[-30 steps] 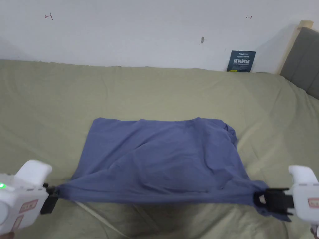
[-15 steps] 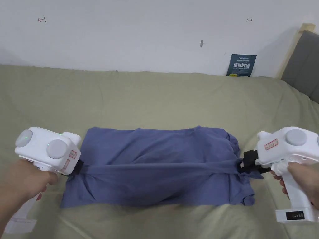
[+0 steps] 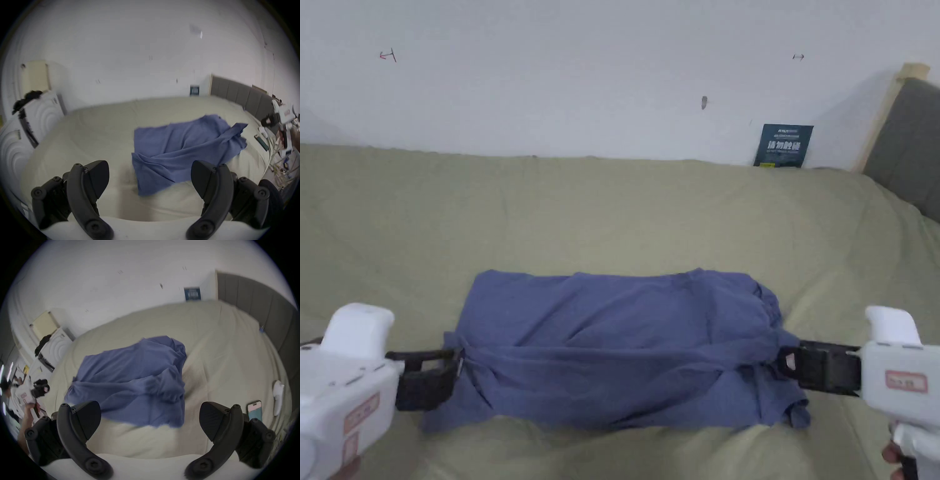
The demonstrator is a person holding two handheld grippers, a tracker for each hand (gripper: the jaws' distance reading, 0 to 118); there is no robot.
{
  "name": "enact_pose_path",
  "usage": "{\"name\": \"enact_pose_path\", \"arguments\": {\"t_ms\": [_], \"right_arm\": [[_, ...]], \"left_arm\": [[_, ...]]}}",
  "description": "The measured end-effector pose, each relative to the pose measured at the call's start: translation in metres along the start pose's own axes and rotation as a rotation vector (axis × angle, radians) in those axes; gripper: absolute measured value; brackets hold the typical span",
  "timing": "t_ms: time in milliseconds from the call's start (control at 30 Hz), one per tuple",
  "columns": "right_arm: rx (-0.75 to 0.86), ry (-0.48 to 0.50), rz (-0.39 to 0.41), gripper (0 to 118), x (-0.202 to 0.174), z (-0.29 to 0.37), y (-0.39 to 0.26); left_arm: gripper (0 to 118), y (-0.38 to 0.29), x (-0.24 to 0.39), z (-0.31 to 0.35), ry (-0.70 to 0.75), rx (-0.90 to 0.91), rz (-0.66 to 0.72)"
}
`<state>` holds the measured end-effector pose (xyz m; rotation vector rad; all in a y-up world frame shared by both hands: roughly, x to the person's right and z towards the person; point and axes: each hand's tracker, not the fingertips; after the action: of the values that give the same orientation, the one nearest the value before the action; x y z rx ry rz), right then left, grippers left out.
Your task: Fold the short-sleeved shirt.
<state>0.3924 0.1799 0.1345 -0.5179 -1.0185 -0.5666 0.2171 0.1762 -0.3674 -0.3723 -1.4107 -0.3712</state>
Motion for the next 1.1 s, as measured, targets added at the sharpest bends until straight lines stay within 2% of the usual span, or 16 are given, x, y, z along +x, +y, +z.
{"name": "enact_pose_path", "arguments": {"t_ms": [67, 133, 233, 267, 333, 433, 500, 567, 633, 767, 867, 900, 933, 967, 1000, 1100], "right_arm": [[0.149, -0.018, 0.068, 112, -0.018, 0.038, -0.041], [0.236, 0.012, 0.123, 92, -0.039, 0.071, -0.077], [0.285, 0.03, 0.142, 19, -0.06, 0.092, -0.116], [0.308, 0.011, 0.151, 2, -0.067, 0.095, -0.124], [0.398, -0.025, 0.183, 2, -0.074, 0.098, -0.133], [0.38, 0.011, 0.176, 2, -0.079, 0.1, -0.128], [0.404, -0.023, 0.256, 2, -0.08, 0.1, -0.134], [0.371, -0.011, 0.232, 2, -0.079, 0.095, -0.138], [0.331, 0.024, 0.159, 2, -0.076, 0.092, -0.142], [0.341, 0.012, 0.184, 2, -0.075, 0.092, -0.14], [0.332, 0.026, 0.154, 2, -0.071, 0.091, -0.139], [0.328, 0.028, 0.151, 2, -0.07, 0.09, -0.14], [0.324, 0.027, 0.151, 2, -0.07, 0.089, -0.14], [0.318, 0.02, 0.153, 2, -0.07, 0.088, -0.14], [0.313, 0.021, 0.152, 2, -0.069, 0.088, -0.141], [0.299, 0.033, 0.14, 2, -0.066, 0.084, -0.14]], "left_arm": [[104, -0.016, 0.018, 0.049, 0.083, 0.073, 0.0], [96, -0.031, 0.029, 0.082, 0.126, 0.077, 0.012], [17, -0.049, 0.04, 0.11, 0.072, 0.091, 0.055], [7, -0.05, 0.042, 0.109, 0.082, 0.083, 0.072], [5, -0.06, 0.038, 0.111, 0.042, 0.109, 0.139], [5, -0.065, 0.04, 0.103, 0.049, 0.064, 0.111], [5, -0.071, 0.038, 0.097, 0.052, 0.061, 0.108], [5, -0.075, 0.037, 0.09, 0.04, 0.019, 0.161], [5, -0.076, 0.039, 0.087, 0.04, 0.011, 0.15], [5, -0.081, 0.037, 0.079, 0.029, -0.02, 0.137], [6, -0.087, 0.032, 0.073, 0.032, -0.039, 0.148], [17, -0.088, 0.028, 0.069, 0.026, -0.052, 0.164], [46, -0.091, 0.026, 0.064, 0.018, -0.064, 0.181], [88, -0.09, 0.02, 0.054, 0.012, -0.077, 0.194], [99, -0.086, 0.013, 0.042, 0.008, -0.118, 0.186], [102, -0.079, -0.003, 0.002, -0.02, -0.194, 0.133]]}}
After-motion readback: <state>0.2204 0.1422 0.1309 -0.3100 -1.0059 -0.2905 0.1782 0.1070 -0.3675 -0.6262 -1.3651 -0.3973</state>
